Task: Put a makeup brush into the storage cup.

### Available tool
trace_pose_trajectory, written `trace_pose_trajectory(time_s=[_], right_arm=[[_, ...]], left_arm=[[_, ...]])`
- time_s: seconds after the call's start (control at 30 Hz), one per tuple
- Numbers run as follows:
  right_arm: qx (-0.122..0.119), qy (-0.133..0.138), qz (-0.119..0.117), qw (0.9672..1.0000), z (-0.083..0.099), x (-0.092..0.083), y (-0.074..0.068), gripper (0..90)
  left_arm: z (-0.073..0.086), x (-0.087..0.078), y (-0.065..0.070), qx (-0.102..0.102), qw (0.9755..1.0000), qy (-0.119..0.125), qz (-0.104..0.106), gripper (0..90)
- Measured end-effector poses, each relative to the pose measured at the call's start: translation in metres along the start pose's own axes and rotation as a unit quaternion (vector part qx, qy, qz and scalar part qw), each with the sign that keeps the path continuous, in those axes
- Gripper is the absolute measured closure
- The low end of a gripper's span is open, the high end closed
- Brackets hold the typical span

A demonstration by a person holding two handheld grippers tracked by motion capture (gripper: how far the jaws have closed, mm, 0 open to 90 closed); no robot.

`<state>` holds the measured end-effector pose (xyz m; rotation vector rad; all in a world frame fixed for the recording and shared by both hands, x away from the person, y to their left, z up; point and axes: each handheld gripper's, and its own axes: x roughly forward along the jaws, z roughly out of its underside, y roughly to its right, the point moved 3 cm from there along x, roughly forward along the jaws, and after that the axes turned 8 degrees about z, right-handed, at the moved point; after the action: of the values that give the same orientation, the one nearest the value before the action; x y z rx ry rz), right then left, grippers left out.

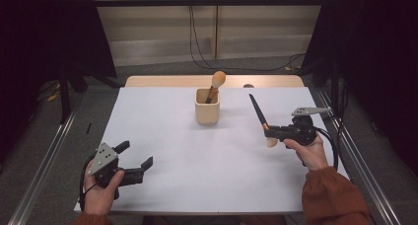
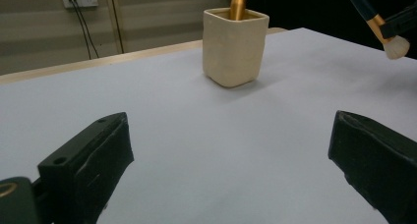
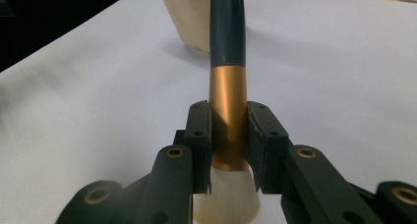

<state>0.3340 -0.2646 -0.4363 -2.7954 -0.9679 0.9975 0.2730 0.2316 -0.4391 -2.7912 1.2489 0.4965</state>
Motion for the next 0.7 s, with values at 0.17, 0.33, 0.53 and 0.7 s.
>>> trace_pose_trajectory(time_s=[0.17,0.33,0.53,0.7], right_arm=[[-0.014,-0.012,-0.019,0.9996,0.001,0.008,-0.011,73.6],[-0.032,-0.016,-0.047,0.9983,-0.001,0.011,-0.022,73.5],[-0.044,-0.022,-0.071,0.9962,-0.003,0.014,-0.033,73.6],[-0.07,-0.026,-0.101,0.9921,-0.005,0.016,-0.046,73.6]], left_arm=[[-0.002,0.002,0.004,0.007,0.9999,-0.003,0.008,2.7],[-0.002,0.005,0.008,0.012,0.9997,-0.006,0.019,2.8],[-0.003,0.006,0.011,0.013,0.9995,-0.008,0.027,2.7],[-0.004,0.008,0.014,0.021,0.9992,-0.014,0.032,2.7]])
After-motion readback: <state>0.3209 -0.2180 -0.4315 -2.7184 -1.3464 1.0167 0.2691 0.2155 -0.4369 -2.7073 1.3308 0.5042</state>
